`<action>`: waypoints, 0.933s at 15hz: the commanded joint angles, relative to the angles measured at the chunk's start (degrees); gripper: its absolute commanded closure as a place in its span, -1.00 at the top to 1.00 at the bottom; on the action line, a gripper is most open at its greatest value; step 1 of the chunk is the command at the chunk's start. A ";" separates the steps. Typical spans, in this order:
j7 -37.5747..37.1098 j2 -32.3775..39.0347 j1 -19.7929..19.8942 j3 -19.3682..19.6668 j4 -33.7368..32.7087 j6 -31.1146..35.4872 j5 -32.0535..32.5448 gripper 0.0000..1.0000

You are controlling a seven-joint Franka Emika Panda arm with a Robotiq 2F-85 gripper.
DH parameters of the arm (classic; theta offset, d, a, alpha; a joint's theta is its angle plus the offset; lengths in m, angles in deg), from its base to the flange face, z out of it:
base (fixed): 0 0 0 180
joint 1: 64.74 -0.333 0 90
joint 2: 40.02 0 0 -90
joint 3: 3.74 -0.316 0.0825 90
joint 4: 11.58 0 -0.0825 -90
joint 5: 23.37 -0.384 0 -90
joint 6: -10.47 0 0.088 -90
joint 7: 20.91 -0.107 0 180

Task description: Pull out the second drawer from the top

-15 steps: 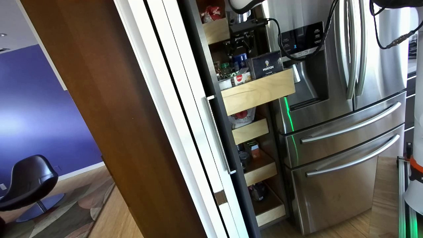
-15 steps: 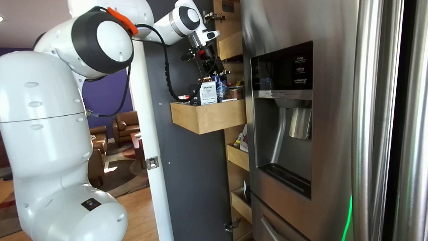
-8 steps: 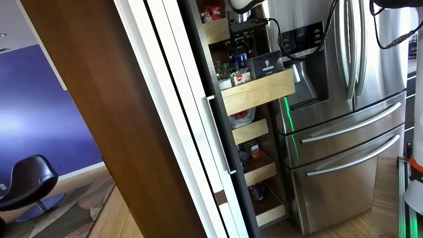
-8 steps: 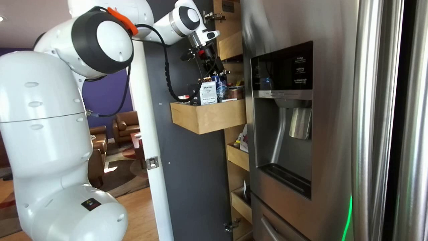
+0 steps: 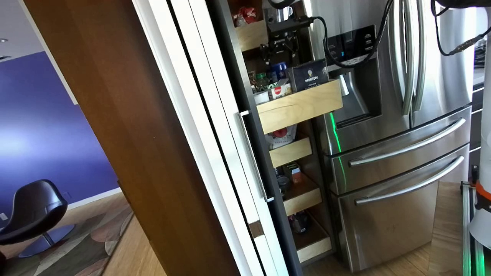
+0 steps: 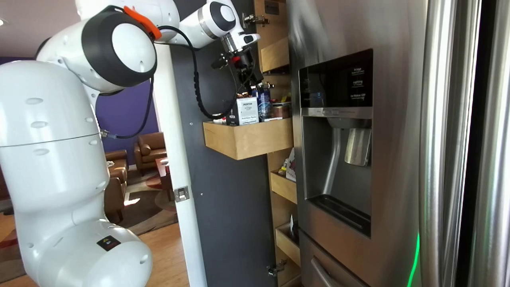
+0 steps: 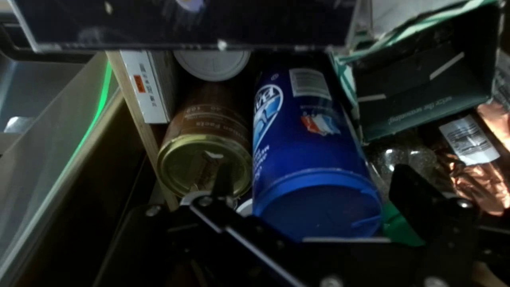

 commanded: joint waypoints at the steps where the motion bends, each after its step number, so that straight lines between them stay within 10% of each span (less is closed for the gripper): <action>1: 2.60 -1.88 -0.15 0.01 -3.35 -11.46 -6.50 1.00; 6: 3.34 -3.81 -1.35 -1.34 -6.62 -24.69 -10.16 1.00; 14: 4.14 -6.12 -3.48 -3.68 -5.71 -27.38 -10.92 1.00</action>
